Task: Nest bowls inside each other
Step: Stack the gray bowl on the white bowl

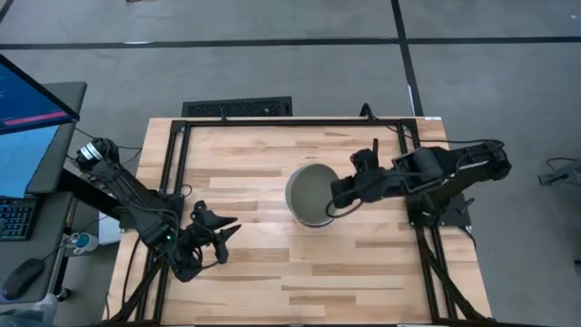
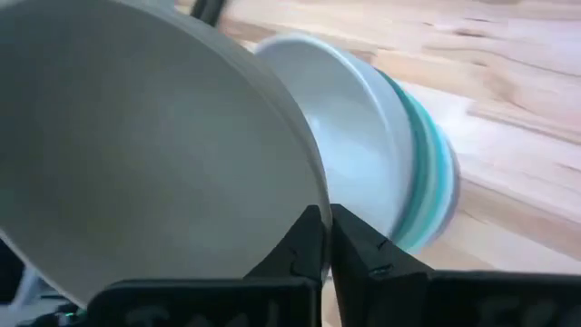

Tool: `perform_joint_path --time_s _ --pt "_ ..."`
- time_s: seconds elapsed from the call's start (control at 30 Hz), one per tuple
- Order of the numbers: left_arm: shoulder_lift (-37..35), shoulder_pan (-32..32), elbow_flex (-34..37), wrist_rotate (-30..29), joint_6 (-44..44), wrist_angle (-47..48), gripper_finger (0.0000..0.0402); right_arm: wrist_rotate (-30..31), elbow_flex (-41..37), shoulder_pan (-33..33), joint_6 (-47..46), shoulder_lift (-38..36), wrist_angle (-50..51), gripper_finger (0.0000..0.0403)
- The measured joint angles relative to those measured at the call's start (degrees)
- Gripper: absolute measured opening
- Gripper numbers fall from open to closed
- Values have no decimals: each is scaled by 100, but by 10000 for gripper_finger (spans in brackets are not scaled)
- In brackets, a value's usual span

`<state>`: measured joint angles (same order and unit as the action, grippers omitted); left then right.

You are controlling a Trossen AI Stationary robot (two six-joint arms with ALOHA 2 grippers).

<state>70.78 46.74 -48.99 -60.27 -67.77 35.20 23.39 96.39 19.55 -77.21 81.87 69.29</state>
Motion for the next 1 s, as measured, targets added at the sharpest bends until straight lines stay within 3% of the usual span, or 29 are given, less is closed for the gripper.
perform_joint_path --time_s 0.1,0.33,0.73,1.0 --pt "1 7 244 -264 -82 -260 103 -125 6 -214 123 -2 -119 23" --pt "9 4 671 -281 -30 -977 102 -345 -4 -313 51 -2 155 20" --pt "9 -114 680 -164 634 -1224 102 -576 -2 -384 -37 544 348 36" --pt "9 -127 675 -223 716 -1673 102 -490 1 -384 -18 525 392 52"
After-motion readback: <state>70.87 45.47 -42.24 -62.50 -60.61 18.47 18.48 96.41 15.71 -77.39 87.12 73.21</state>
